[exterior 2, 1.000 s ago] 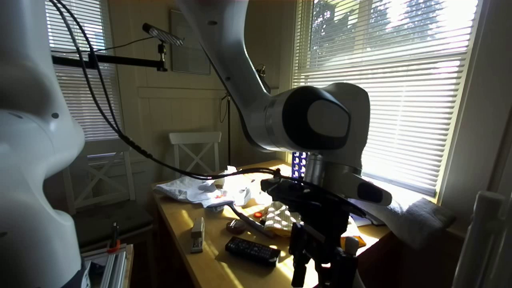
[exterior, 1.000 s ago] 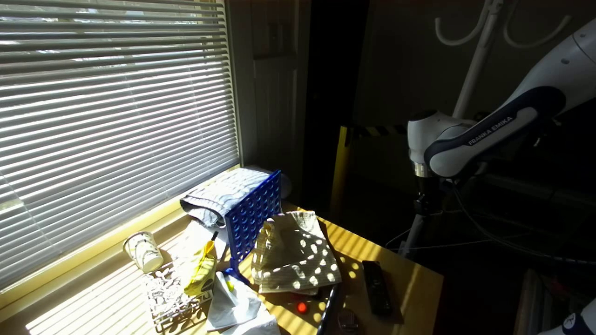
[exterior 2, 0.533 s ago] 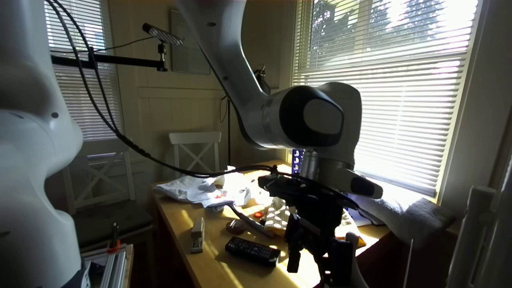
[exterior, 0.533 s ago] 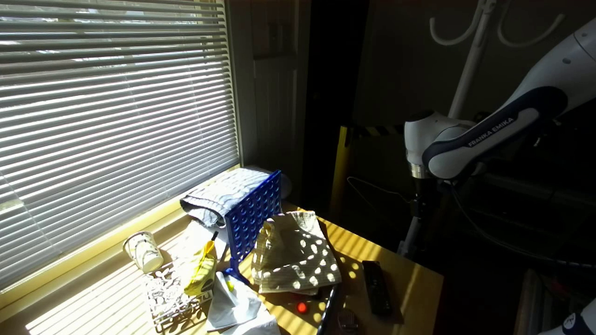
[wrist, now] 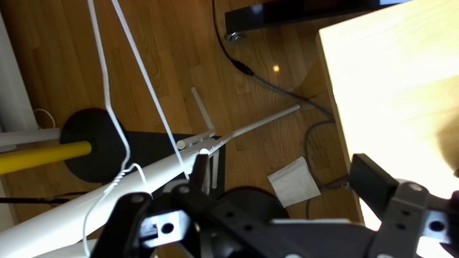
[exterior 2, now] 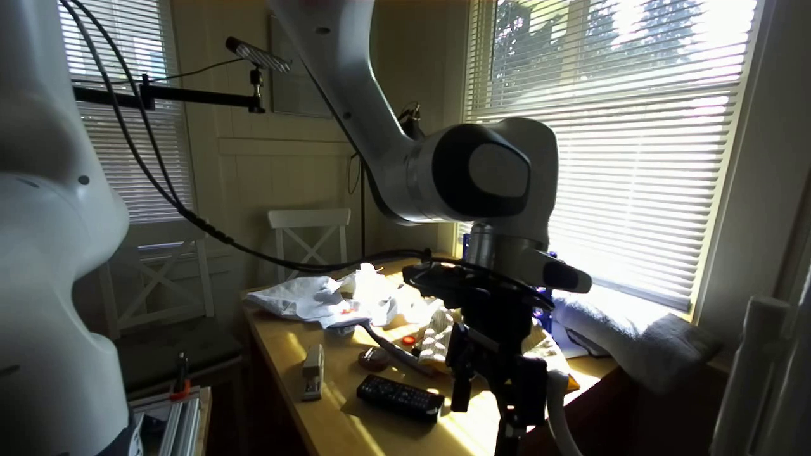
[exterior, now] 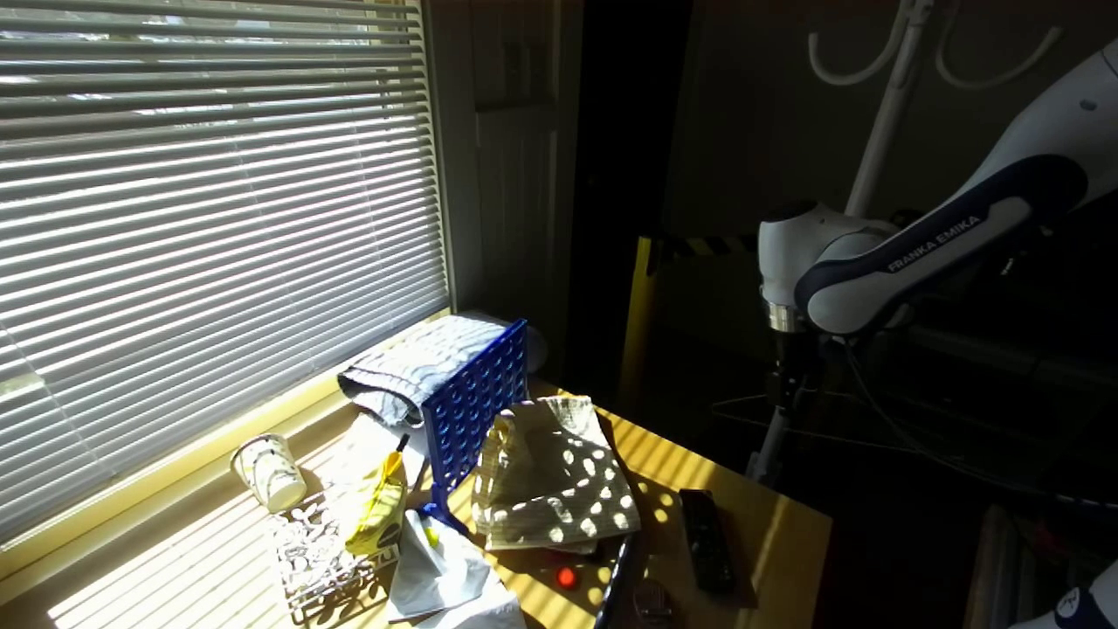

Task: Put the hanger on the stand

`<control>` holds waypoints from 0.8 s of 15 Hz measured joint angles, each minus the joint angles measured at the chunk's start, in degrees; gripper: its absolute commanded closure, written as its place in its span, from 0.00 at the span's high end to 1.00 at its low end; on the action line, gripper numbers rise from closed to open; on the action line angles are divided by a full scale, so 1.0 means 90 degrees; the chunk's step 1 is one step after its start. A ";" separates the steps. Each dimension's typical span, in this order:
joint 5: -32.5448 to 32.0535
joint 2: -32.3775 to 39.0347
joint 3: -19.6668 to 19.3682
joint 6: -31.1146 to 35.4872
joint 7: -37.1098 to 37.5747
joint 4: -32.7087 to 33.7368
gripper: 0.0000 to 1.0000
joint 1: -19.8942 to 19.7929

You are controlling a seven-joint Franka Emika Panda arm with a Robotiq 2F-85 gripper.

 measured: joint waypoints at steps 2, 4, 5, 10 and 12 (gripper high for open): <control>0.0014 -0.0055 0.0000 0.0007 0.0015 -0.0042 1.00 0.0001; 0.0024 -0.0114 0.0006 0.0018 0.0015 -0.0050 1.00 0.0012; 0.0033 -0.0165 0.0012 0.0030 0.0015 -0.0060 1.00 0.0031; 0.0088 -0.0613 0.0178 0.0167 0.0015 -0.0265 1.00 0.0163; 0.0134 -0.0864 0.0284 0.0296 0.0015 -0.0411 1.00 0.0236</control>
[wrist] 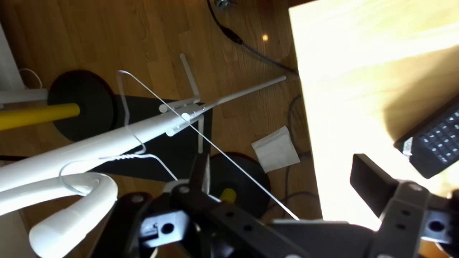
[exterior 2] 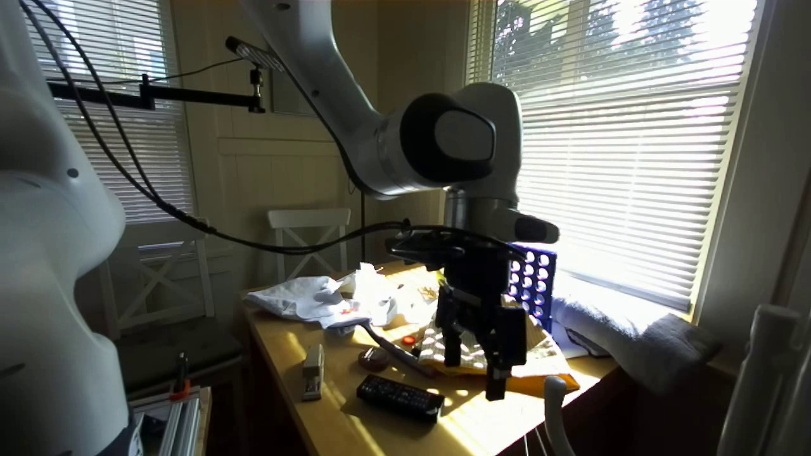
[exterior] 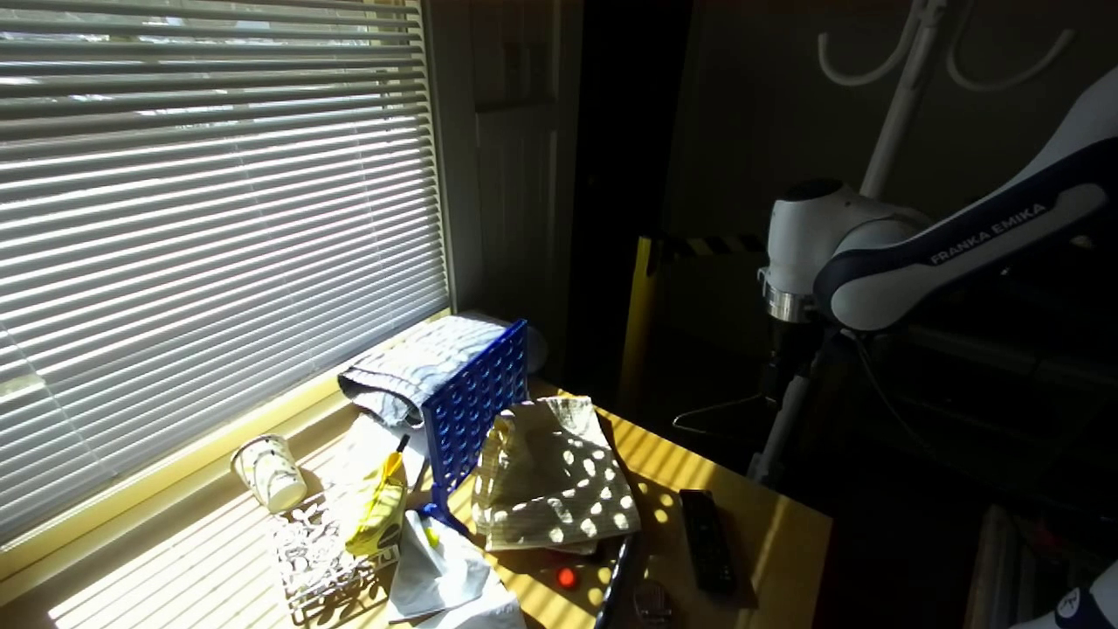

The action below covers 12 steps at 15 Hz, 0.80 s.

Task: Put the hanger on the stand

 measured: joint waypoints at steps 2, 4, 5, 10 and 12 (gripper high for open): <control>0.0091 -0.0240 0.0095 0.0179 0.0000 -0.0146 1.00 0.0071; 0.0251 -0.0456 0.0183 0.0429 -0.0002 -0.0283 1.00 0.0135; 0.0375 -0.0546 0.0221 0.0563 -0.0017 -0.0346 1.00 0.0174; 0.1326 -0.0771 0.0366 0.1116 -0.0416 -0.0490 1.00 0.0576; 0.1677 -0.0773 0.0432 0.1269 -0.0608 -0.0488 1.00 0.0780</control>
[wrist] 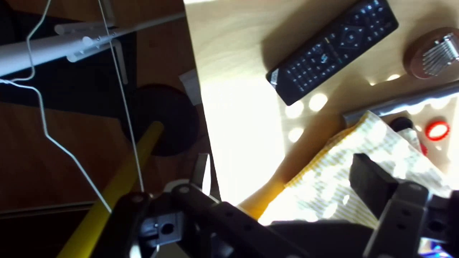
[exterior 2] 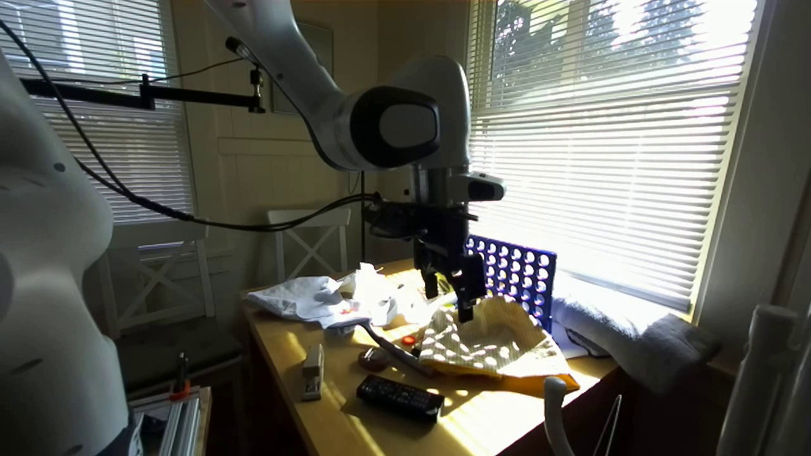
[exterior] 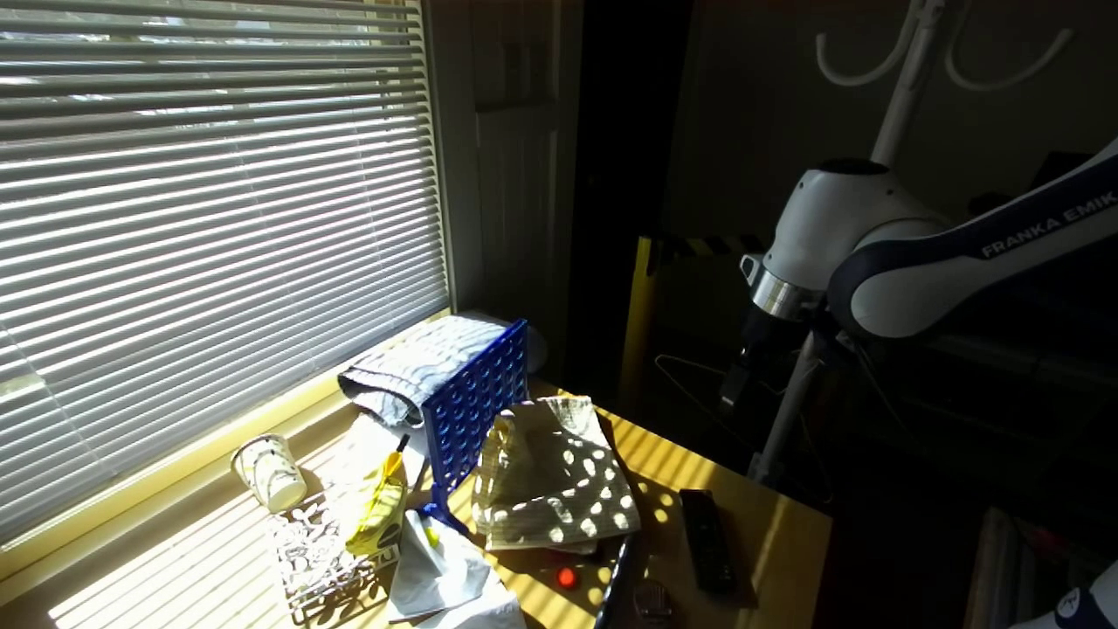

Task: Put the hanger on the stand

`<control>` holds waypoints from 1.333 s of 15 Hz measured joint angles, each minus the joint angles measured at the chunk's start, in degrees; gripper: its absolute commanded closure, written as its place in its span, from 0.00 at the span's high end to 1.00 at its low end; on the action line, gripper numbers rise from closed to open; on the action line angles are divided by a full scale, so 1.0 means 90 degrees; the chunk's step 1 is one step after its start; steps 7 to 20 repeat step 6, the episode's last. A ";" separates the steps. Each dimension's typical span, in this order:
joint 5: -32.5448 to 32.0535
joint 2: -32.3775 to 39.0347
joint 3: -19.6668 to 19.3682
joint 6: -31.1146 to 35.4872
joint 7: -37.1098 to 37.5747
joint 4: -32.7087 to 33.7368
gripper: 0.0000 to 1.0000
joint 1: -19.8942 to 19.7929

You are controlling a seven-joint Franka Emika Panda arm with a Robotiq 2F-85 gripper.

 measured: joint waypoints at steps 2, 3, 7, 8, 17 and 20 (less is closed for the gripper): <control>0.0244 0.0000 0.0108 0.0066 -0.0120 0.0032 1.00 0.0192; 0.0325 0.0000 0.0175 0.0080 -0.0152 0.0049 1.00 0.0282; 0.0382 0.0001 0.0375 0.0104 -0.0178 0.0091 1.00 0.0460; 0.0382 0.0001 0.0375 0.0104 -0.0178 0.0091 1.00 0.0460; 0.0382 0.0001 0.0375 0.0104 -0.0178 0.0091 1.00 0.0460; 0.0382 0.0001 0.0375 0.0104 -0.0178 0.0091 1.00 0.0460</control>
